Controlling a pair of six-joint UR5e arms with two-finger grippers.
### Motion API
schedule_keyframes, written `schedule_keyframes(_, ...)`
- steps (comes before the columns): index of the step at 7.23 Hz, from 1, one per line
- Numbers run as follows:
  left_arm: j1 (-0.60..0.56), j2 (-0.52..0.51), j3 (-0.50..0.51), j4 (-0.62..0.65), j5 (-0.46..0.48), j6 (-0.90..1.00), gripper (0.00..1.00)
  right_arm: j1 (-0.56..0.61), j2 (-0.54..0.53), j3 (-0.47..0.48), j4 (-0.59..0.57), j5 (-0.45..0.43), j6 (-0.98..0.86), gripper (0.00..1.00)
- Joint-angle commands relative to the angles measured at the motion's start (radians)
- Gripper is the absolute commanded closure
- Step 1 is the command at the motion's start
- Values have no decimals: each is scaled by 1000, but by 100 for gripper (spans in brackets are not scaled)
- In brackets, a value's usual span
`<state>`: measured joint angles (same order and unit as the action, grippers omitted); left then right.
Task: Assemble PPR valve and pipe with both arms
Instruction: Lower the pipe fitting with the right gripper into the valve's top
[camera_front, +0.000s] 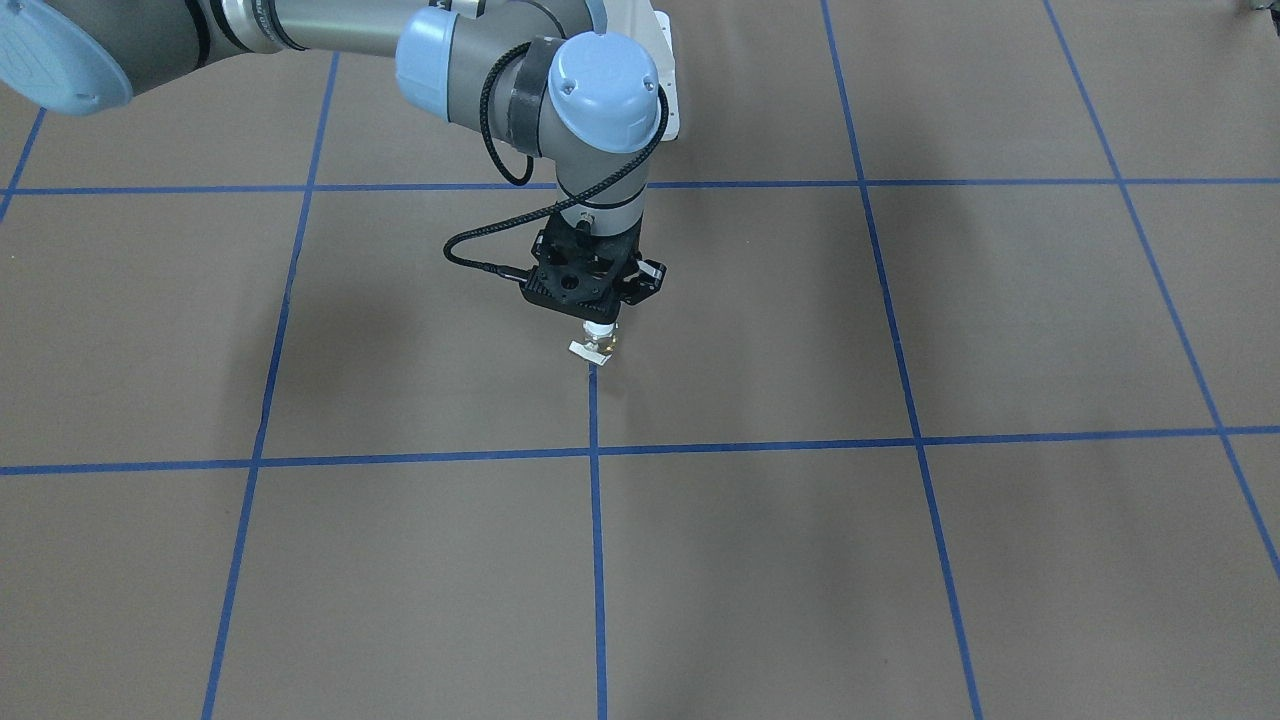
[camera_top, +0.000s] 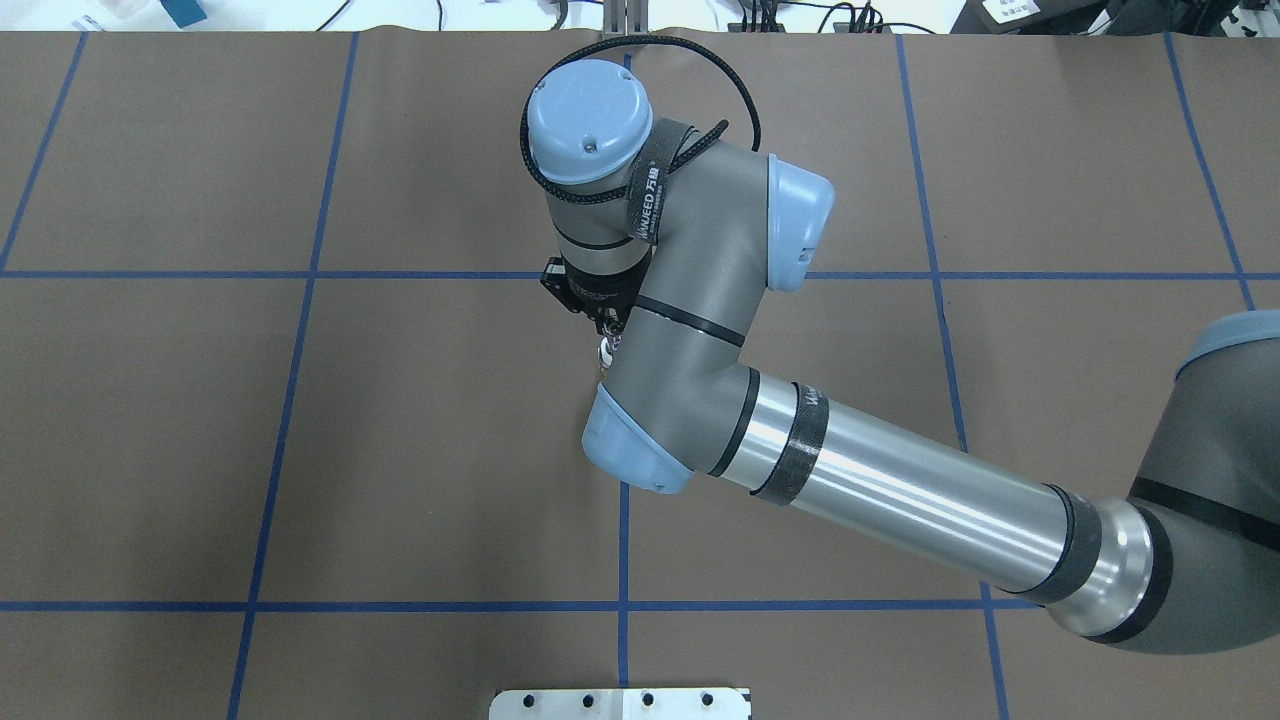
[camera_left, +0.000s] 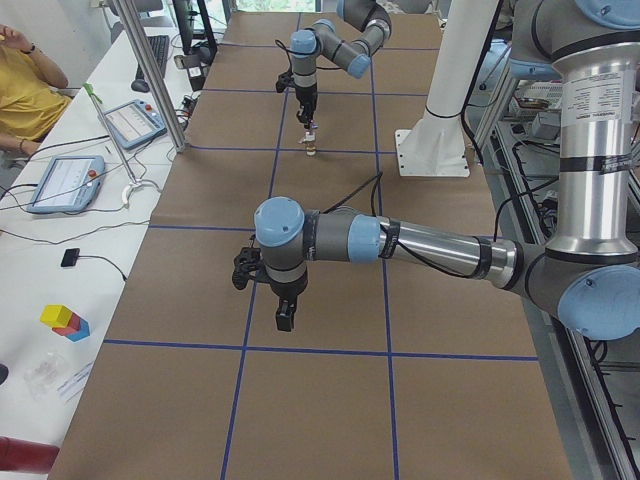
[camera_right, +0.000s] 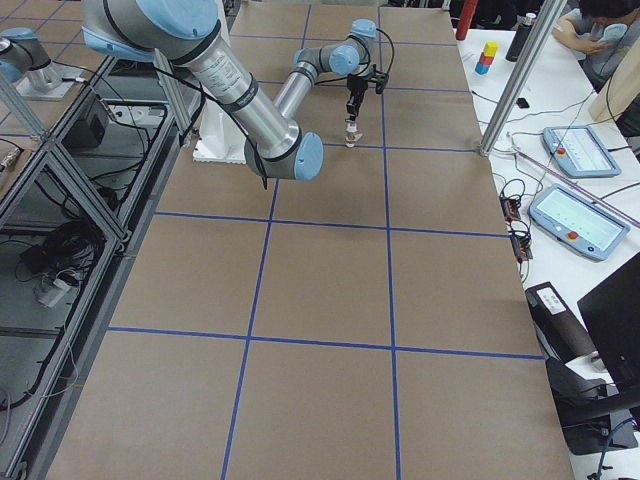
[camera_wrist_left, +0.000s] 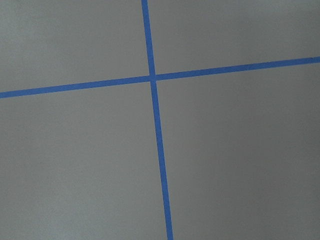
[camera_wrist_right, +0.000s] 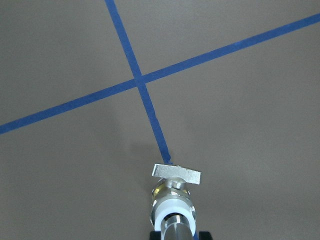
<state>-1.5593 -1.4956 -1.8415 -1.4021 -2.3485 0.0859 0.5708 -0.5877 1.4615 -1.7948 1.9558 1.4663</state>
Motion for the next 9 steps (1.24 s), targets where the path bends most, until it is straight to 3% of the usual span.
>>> schedule_keyframes(1, -1, 0, -1, 0, 0, 0, 0, 0, -3, -1, 15, 0, -4, 100)
schedule_keyframes(4, 1, 0, -1, 0, 0, 0, 0, 0, -6, -1, 20, 0, -4, 100)
schedule_keyframes(5, -1, 0, 1, 0, 0, 0, 0, 0, -9, -1, 22, 0, -4, 89)
schedule_keyframes(6, -1, 0, 1, 0, 0, 0, 0, 0, -12, 2, 22, -2, 5, 46)
schedule_keyframes(8, 1, 0, 1, 0, 0, 0, 0, 0, -11, 2, 22, -9, -3, 1)
schedule_keyframes(9, -1, 0, -2, 0, 0, 0, 0, 0, -11, 0, 22, -17, -6, 1)
